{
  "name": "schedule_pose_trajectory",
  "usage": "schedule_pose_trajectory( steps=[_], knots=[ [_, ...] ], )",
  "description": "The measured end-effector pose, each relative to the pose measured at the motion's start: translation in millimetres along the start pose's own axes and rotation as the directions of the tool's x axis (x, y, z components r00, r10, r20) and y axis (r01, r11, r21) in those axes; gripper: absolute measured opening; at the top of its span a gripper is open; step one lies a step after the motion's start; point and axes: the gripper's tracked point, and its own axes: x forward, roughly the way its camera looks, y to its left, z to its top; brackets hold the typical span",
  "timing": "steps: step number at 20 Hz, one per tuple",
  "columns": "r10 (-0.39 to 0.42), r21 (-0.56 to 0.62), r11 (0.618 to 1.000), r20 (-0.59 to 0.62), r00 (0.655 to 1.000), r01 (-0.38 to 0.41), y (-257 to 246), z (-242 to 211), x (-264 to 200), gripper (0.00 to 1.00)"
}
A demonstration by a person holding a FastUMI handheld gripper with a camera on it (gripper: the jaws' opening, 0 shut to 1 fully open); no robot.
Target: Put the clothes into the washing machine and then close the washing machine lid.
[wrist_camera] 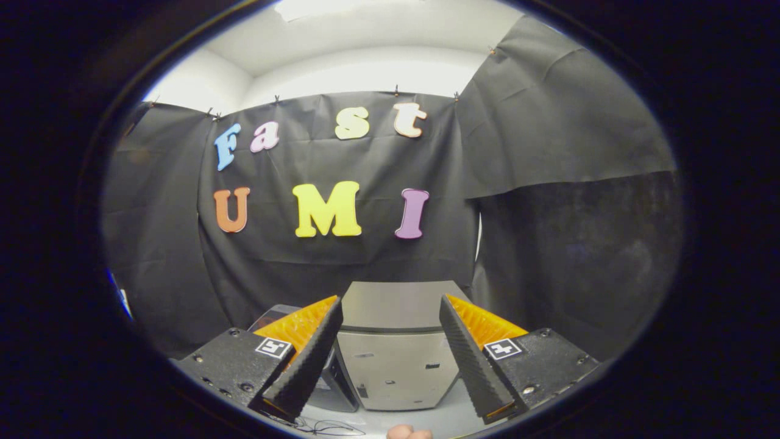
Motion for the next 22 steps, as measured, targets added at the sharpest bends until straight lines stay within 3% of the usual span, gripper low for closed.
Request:
schedule_pose_trajectory(
  steps=[22],
  knots=[
    [0.054,0.003,0.999,-0.013,0.998,-0.054,-15,-4,-26,1.00]
  ],
)
